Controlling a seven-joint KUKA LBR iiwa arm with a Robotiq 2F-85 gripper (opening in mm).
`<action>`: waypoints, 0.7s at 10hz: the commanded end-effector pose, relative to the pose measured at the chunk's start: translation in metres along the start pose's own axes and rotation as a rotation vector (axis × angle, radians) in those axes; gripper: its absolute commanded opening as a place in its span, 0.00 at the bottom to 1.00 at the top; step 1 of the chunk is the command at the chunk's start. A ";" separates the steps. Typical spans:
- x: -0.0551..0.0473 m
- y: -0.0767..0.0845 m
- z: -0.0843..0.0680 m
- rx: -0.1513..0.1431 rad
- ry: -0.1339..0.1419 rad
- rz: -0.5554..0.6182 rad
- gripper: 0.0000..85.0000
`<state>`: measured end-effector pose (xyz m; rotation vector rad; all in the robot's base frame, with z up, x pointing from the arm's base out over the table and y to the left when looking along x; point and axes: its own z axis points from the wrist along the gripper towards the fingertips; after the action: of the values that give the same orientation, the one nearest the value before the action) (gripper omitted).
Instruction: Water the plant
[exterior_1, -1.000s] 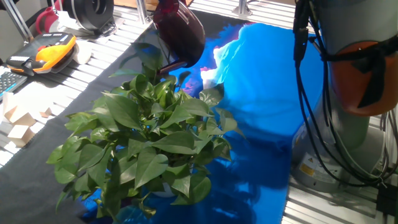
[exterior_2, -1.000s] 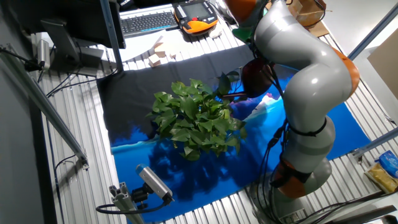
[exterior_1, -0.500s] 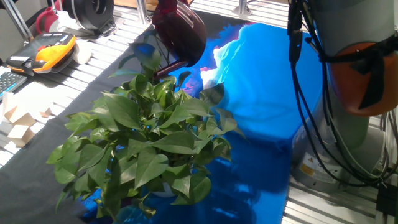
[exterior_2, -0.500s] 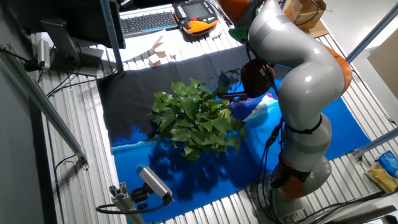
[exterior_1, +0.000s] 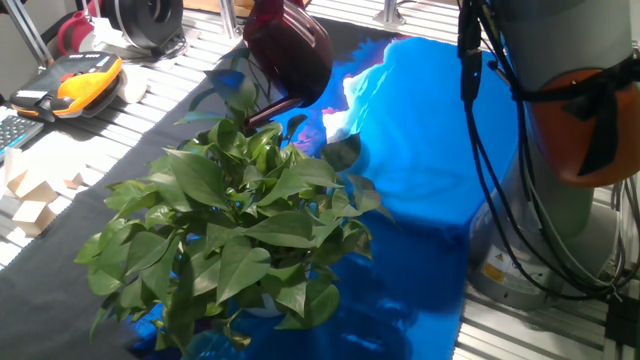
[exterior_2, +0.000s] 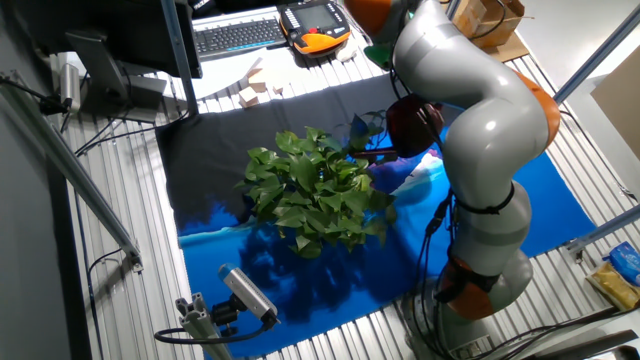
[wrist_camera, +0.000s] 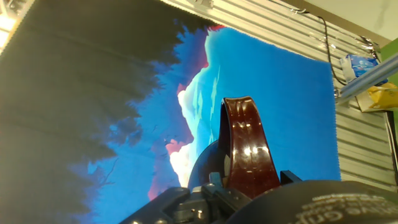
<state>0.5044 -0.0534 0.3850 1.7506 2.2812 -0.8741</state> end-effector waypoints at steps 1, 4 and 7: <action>0.000 -0.001 0.000 0.004 -0.004 0.004 0.00; 0.001 -0.003 -0.001 -0.003 -0.014 0.003 0.00; 0.002 -0.005 -0.002 0.003 -0.017 0.008 0.00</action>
<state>0.4998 -0.0509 0.3872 1.7451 2.2606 -0.8898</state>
